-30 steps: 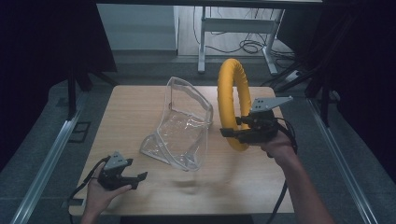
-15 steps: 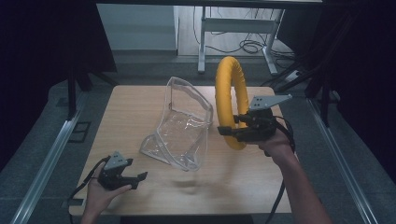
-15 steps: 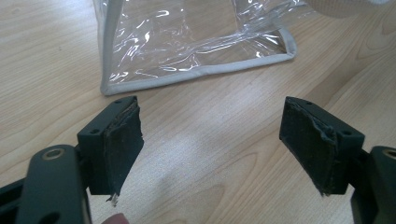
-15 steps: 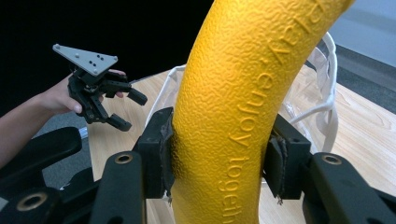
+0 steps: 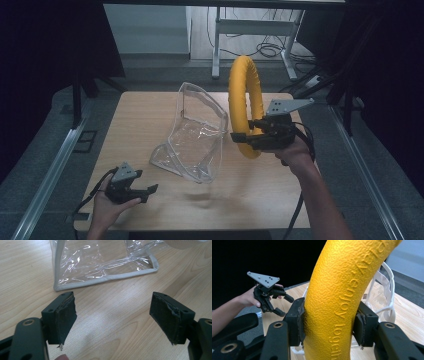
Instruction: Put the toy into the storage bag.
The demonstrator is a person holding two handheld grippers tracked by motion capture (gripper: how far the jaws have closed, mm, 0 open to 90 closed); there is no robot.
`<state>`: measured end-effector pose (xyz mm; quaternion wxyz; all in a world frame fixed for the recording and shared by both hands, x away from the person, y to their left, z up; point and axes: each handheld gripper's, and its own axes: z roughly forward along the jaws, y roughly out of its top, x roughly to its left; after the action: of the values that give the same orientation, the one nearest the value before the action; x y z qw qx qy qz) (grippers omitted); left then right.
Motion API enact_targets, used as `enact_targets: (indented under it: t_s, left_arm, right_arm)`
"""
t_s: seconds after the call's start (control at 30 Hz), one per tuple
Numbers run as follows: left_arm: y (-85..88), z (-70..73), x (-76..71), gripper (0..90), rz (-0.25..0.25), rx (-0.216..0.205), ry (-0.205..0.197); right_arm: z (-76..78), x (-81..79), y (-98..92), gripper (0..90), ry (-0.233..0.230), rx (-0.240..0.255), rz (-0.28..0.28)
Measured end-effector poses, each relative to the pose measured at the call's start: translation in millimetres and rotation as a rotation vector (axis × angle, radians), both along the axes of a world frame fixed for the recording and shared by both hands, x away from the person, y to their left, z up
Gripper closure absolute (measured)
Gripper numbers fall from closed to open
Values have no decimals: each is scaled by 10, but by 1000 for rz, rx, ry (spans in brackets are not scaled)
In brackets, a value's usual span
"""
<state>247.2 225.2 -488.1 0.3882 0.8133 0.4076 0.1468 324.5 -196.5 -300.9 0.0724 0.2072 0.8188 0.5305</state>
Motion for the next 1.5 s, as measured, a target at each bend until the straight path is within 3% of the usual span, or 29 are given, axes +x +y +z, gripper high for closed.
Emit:
enact_targets:
  t_s: [1.5]
  left_arm:
    - [5, 0, 4, 210, -1, 4, 1]
  right_arm:
    - [404, -53, 354, 496, -76, 81, 61]
